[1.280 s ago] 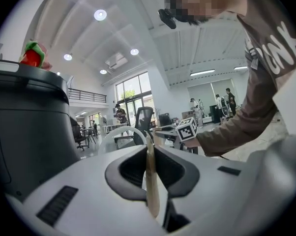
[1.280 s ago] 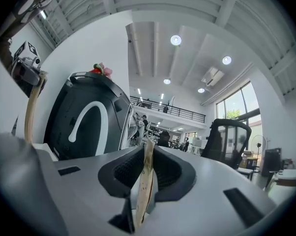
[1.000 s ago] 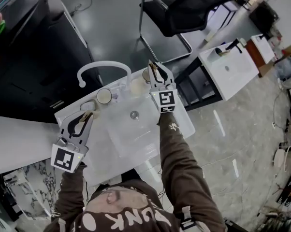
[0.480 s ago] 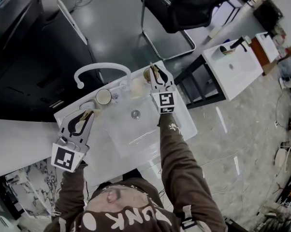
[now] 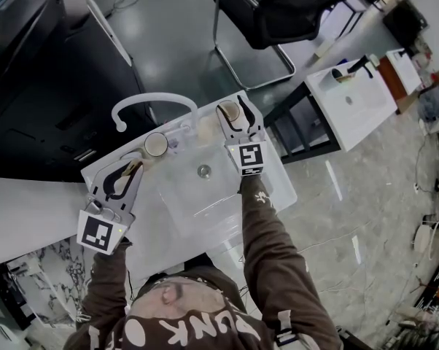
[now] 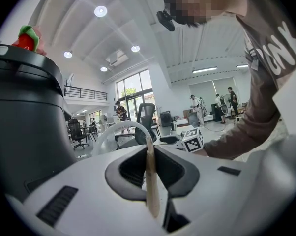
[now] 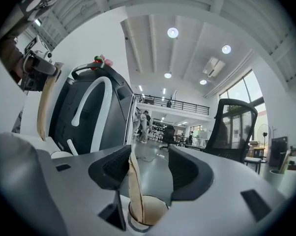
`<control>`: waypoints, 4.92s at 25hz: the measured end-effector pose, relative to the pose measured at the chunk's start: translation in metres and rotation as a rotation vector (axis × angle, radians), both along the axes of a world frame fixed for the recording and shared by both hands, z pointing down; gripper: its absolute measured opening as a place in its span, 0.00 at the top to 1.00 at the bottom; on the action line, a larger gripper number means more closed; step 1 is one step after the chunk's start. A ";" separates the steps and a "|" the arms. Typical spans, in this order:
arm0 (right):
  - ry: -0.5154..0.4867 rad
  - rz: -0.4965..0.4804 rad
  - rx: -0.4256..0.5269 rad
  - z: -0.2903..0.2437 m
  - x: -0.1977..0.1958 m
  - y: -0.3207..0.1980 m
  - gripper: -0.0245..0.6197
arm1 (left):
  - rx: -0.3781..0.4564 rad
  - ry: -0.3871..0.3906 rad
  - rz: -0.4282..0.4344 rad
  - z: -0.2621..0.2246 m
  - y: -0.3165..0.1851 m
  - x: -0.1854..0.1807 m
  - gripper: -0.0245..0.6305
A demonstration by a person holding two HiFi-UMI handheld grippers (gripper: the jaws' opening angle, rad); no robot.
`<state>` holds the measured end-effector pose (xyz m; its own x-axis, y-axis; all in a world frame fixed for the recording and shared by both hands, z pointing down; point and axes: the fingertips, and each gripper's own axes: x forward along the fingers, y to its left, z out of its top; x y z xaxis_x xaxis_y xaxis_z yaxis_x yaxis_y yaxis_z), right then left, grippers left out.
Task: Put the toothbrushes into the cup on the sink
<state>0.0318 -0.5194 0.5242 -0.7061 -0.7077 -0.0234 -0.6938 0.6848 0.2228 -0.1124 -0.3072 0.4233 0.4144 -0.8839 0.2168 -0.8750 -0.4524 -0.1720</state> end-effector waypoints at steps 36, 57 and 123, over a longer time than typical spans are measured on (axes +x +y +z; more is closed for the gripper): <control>-0.132 -0.028 0.144 -0.103 0.029 0.077 0.59 | 0.066 -0.034 0.033 0.126 -0.082 -0.022 0.90; -0.145 -0.036 0.210 -0.154 0.006 0.190 0.58 | 0.247 0.027 0.122 -0.010 0.008 -0.008 0.68; -0.129 0.070 0.142 -0.174 -0.012 0.691 0.61 | 0.279 0.100 0.282 -0.099 0.471 0.005 0.68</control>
